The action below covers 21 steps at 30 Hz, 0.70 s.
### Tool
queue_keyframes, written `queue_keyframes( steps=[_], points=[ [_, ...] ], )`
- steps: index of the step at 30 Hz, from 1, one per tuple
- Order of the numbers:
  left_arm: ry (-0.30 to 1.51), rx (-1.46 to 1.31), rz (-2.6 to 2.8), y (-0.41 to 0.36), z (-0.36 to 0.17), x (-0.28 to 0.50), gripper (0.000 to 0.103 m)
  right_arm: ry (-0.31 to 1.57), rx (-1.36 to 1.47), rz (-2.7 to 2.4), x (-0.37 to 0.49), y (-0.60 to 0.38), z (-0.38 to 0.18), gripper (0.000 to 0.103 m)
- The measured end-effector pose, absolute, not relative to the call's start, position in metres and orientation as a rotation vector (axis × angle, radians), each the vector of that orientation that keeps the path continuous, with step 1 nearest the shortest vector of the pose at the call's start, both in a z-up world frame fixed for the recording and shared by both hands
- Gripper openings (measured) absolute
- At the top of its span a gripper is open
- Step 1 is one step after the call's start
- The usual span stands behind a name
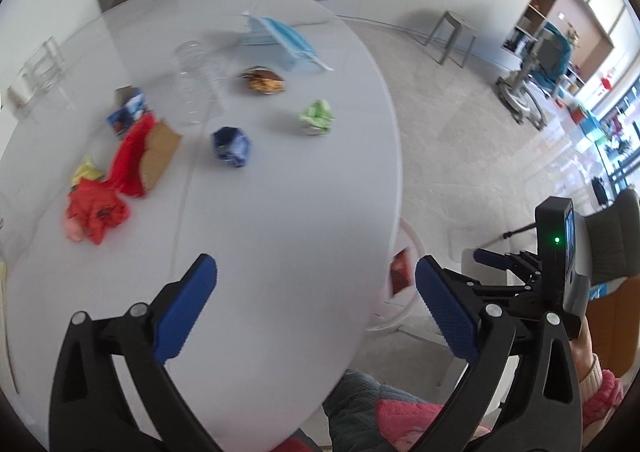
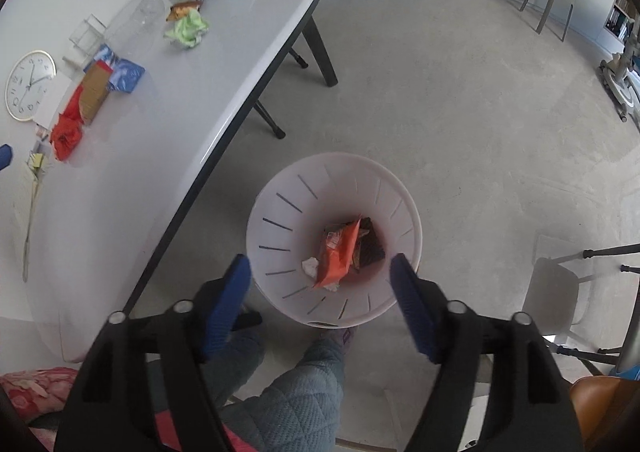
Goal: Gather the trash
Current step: 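Drop the tissue and red packet into the white bin, then grasp the red paper with cardboard using the left tool while the right tool grasps the blue wrapper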
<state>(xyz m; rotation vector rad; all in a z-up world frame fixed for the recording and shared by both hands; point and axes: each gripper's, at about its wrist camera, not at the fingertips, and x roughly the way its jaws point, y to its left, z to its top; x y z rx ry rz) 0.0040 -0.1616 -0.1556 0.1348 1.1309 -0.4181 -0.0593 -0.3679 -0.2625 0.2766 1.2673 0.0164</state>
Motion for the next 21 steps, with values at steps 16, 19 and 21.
queue_keyframes(
  steps=[16,19,21],
  points=[
    [1.066,-0.058,-0.181,-0.013,-0.136,0.035,0.095,0.998,0.218,-0.005,-0.025,-0.307,-0.132,0.101],
    [1.054,-0.088,-0.151,0.007,-0.135,0.038,0.095,0.995,0.210,0.031,-0.013,-0.285,-0.130,0.101],
    [1.048,-0.089,-0.149,0.015,-0.136,0.041,0.095,1.009,0.198,0.052,-0.006,-0.274,-0.134,0.101]
  ],
)
